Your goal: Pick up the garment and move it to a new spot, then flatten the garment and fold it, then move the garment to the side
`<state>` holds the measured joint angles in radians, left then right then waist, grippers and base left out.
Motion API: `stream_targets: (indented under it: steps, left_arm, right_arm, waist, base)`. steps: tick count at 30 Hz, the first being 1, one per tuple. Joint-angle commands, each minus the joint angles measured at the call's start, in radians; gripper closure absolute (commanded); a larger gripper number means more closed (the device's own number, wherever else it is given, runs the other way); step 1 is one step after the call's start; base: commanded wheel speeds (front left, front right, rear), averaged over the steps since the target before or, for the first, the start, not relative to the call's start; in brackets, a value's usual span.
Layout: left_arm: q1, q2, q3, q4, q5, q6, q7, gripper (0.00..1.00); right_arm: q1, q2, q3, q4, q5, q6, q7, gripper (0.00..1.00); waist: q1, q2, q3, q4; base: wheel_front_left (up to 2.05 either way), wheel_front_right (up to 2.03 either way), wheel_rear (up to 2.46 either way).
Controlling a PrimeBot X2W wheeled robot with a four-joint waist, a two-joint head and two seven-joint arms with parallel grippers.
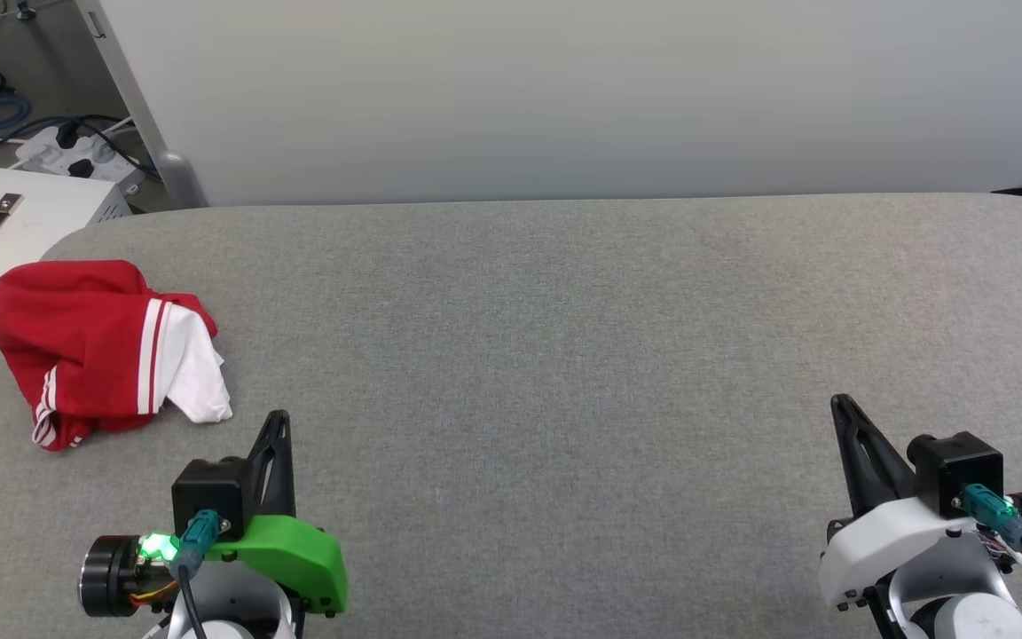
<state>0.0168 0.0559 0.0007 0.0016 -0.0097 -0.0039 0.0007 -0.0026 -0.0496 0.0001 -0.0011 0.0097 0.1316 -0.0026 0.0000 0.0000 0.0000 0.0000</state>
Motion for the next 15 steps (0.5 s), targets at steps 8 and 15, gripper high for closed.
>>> stream_targets:
  steps: [8, 15]
  left_arm:
    - [-0.017, -0.006, -0.001, -0.002, 0.010, 0.004, -0.001, 1.00]
    - [-0.017, -0.006, -0.001, -0.002, 0.010, 0.004, -0.001, 1.00]
  right_arm:
    - [0.003, -0.001, 0.000, 0.001, -0.010, -0.001, 0.003, 1.00]
    - [0.003, -0.001, 0.000, 0.001, -0.010, -0.001, 0.003, 1.00]
  waist:
    - [0.0000, 0.0000, 0.000, 0.000]
    - [0.0000, 0.0000, 0.000, 0.000]
  base:
    - [0.00, 0.00, 0.00]
    - [0.00, 0.00, 0.00]
